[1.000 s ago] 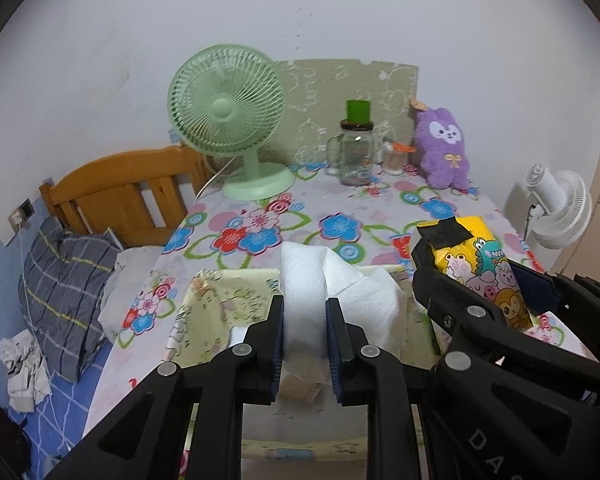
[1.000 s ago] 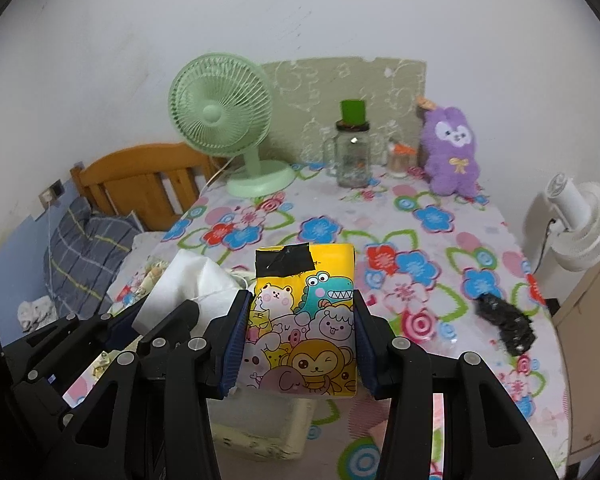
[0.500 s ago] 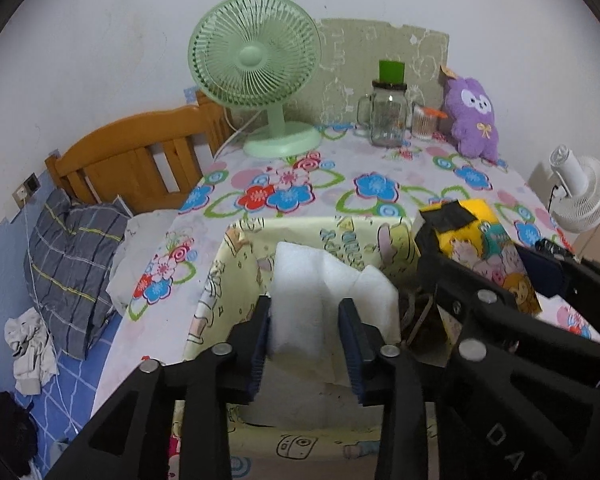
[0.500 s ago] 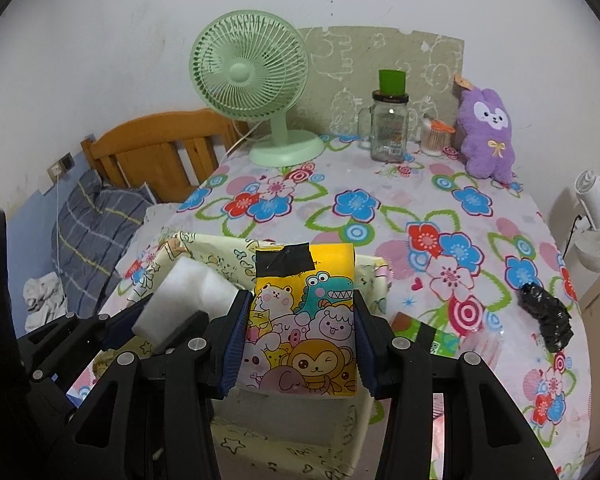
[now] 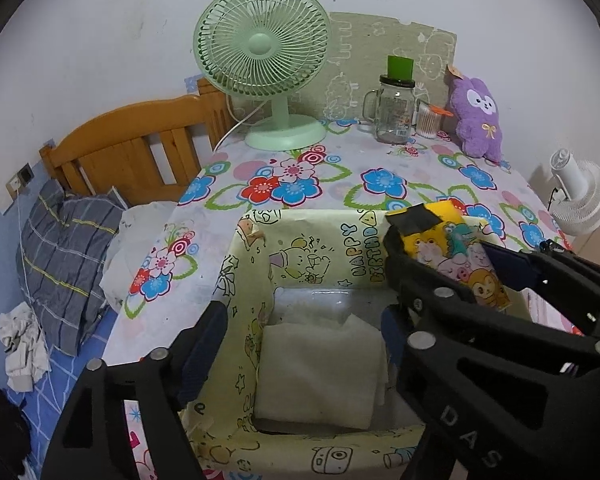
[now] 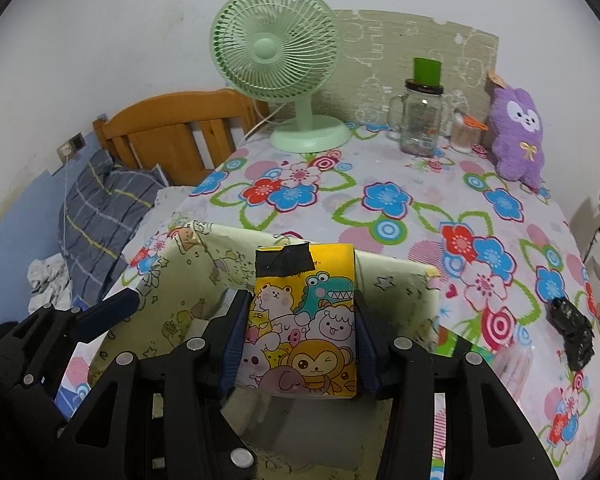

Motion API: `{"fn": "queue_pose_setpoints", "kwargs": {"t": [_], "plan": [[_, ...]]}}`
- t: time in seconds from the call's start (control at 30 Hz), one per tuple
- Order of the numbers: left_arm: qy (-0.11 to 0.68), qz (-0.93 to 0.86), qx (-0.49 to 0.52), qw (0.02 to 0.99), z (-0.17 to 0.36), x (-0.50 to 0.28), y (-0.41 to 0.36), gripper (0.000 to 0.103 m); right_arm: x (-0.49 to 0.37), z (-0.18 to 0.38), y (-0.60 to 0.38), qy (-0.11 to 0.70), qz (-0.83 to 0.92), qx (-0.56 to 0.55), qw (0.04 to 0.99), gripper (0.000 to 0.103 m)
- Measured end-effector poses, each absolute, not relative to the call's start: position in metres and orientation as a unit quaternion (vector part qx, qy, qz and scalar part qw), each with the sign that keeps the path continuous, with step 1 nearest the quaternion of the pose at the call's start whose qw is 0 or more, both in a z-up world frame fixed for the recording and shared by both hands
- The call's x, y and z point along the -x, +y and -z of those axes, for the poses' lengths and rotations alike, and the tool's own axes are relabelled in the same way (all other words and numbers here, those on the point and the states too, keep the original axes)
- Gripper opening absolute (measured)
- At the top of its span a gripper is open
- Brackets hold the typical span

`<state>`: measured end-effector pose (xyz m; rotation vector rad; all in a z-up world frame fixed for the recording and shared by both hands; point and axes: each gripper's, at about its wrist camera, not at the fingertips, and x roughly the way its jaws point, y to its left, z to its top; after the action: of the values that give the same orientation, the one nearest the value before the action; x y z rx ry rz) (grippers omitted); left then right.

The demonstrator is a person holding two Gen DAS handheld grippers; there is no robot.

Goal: Organize soft objects
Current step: 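Lower the white towel and yellow cartoon pouch into the yellow box, opening both tools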

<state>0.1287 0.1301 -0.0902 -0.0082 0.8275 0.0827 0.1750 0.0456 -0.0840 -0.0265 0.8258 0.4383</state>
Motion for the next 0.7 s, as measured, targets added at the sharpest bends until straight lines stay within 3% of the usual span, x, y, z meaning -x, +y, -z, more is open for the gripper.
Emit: {"fn": "queue_pose_setpoints", "kwargs": {"t": [0.13,0.33,0.7], "plan": [[0.403,-0.032,0.006,0.915,0.090,-0.129,0.130,0.086,-0.176,0.084,0.047,0.393,-0.213,0.017,0.894,0.069],[0.401,-0.021,0.007,0.916,0.087,-0.128,0.124,0.090,-0.176,0.081,0.040,0.388,-0.210,0.016,0.897,0.077],[0.392,-0.016,0.000,0.920,0.076,-0.120,0.103,0.098,-0.164,0.068,0.014,0.378,-0.197,0.007,0.905,0.079]]}}
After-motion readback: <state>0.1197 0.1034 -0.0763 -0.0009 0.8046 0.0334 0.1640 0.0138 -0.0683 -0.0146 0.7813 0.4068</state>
